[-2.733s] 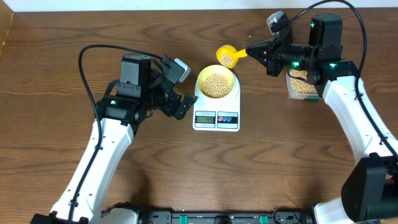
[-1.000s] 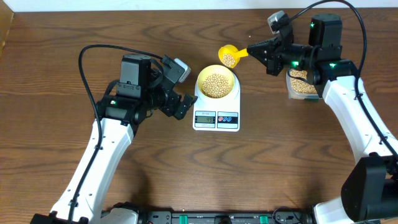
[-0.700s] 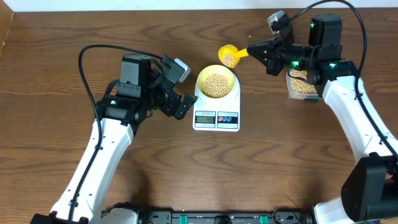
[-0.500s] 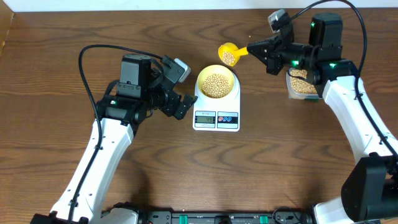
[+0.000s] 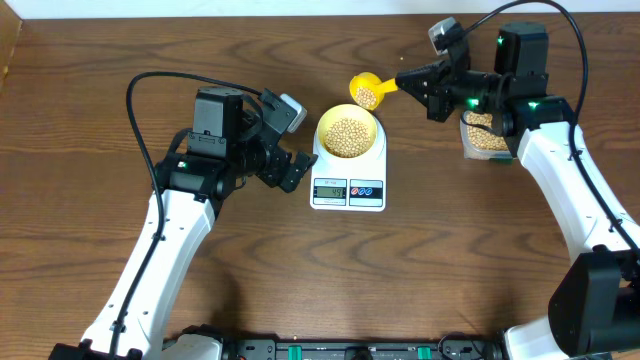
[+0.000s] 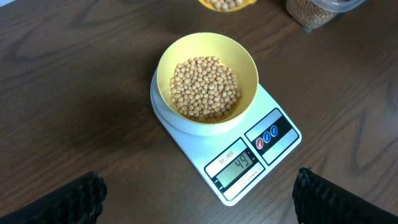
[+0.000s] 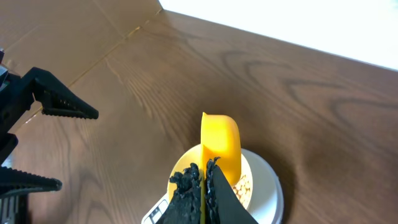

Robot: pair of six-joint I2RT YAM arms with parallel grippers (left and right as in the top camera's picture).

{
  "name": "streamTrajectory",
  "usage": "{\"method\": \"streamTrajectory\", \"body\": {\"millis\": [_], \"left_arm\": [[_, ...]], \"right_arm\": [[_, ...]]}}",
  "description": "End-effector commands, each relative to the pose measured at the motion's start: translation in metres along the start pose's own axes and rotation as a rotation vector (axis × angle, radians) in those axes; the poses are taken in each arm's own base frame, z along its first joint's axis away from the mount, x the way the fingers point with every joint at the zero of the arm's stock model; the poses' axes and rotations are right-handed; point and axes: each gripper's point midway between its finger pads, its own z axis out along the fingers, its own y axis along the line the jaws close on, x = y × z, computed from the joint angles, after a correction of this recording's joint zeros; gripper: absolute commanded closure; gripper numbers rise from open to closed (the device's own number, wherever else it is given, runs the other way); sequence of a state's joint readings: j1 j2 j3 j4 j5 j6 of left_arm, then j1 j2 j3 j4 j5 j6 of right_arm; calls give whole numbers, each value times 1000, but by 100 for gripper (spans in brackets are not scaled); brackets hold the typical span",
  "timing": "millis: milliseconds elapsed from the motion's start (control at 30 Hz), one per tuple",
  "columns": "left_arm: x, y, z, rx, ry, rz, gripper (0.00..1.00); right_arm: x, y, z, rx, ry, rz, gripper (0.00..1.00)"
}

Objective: Scoop item into bowl and weigh 50g on scale

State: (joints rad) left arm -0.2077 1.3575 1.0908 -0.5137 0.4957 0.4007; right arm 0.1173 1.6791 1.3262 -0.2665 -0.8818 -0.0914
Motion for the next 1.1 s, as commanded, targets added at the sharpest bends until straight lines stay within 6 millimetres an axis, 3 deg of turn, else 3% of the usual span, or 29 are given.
{"method": "streamTrajectory", "body": {"millis": [0, 133, 1067], "left_arm": [[-5, -3, -5, 4, -19, 26, 2], [-5, -3, -5, 4, -19, 26, 2], [-5, -3, -5, 4, -18, 26, 3]], "right_arm": [[4, 4, 4, -16, 17, 14, 99], [-4, 3, 4, -11, -12, -34, 99], [1, -2, 5, 29, 8, 1, 99]]}}
